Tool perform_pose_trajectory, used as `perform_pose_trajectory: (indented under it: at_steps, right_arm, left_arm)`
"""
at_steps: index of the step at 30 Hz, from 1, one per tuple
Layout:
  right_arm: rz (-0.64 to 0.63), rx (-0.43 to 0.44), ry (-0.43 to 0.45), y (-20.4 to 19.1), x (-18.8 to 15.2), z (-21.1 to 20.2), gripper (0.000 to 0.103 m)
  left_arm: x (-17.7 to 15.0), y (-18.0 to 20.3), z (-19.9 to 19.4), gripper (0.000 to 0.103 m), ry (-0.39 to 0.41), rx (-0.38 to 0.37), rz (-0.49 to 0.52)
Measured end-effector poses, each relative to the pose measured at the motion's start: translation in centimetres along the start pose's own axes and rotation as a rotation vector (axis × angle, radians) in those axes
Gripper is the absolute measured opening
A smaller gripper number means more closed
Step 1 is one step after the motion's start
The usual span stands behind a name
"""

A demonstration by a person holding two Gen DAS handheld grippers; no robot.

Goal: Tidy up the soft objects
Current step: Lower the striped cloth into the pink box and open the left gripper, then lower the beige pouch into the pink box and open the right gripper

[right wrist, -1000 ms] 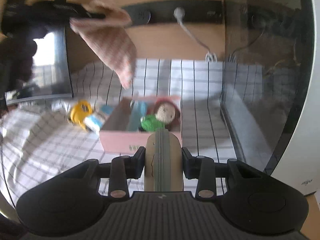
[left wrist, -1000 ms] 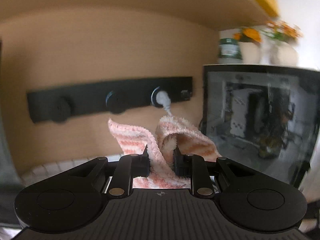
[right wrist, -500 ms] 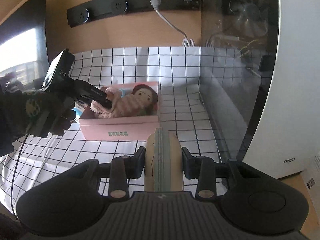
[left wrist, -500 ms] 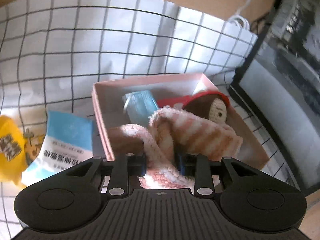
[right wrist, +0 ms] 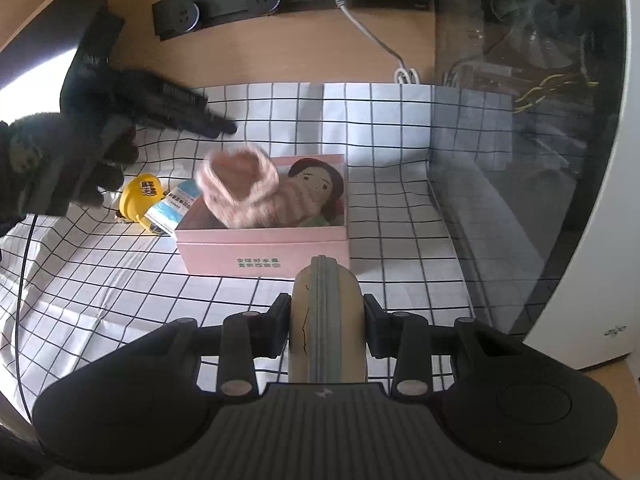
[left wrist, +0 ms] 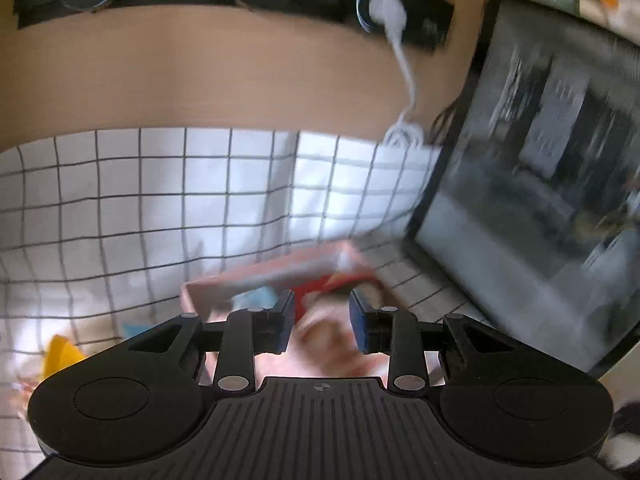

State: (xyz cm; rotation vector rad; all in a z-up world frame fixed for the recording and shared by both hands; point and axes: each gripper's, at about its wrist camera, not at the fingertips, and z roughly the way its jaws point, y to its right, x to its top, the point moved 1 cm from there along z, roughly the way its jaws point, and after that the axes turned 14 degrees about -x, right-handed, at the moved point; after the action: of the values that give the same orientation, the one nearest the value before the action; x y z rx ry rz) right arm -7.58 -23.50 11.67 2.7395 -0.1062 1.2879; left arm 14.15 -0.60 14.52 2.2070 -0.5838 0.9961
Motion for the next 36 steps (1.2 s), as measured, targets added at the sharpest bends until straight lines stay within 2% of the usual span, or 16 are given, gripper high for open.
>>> perform_pose_trajectory:
  at_steps: [4,11,14,16,20,22,24,26,29,33,34,36]
  right_arm:
    - [-0.009,0.013,0.009,-0.1,0.0,0.1,0.037]
    - [-0.002,0.001,0.009,0.2,0.0,0.4,0.037]
    - [-0.025,-0.010,0.019,0.1,0.5,0.3,0.037]
    - [-0.044,-0.015,0.036,0.0,1.2,0.2,0.037]
    - [-0.055,0.005,0.088,-0.4,4.3,0.8,0.037]
    - [-0.043,0.032,0.115,-1.0,6.5,1.5,0.037]
    - [-0.025,0.083,0.142,-2.1,8.9,2.7,0.037]
    - [-0.013,0.138,0.158,-3.8,11.1,4.1,0.037]
    - [0.011,0.200,0.136,-6.9,14.1,7.5,0.037]
    - [0.112,0.315,0.024,-9.2,16.2,13.1,0.037]
    - [0.125,0.312,-0.010,-9.5,16.1,14.6,0.039]
    - [0.106,0.209,-0.043,-9.9,15.5,16.9,0.041]
  left_arm:
    - [-0.6,-0.7,1.0,0.033,-0.047,0.023,-0.073]
    - [-5.9,-3.1,5.9,0.033,-0.172,0.012,-0.237]
    - [-6.4,-3.8,5.8,0.032,-0.119,0.006,-0.270]
    - [-6.1,-3.5,4.2,0.032,-0.067,-0.010,-0.271]
    - [-6.1,-1.1,-1.7,0.032,0.059,0.010,-0.171]
    - [-7.1,-0.6,-4.6,0.032,0.107,0.022,-0.180]
    - [-9.0,-0.5,-6.8,0.032,0.135,0.025,-0.233]
    - [-10.9,-0.6,-8.3,0.032,0.142,0.030,-0.285]
    - [-14.1,-0.7,-10.2,0.032,0.125,0.043,-0.357]
    - [-18.3,-1.9,-12.9,0.032,0.071,0.104,-0.426]
    - [-19.3,-2.4,-13.6,0.032,0.063,0.123,-0.446]
    - [-21.1,-3.5,-15.0,0.032,0.053,0.152,-0.489]
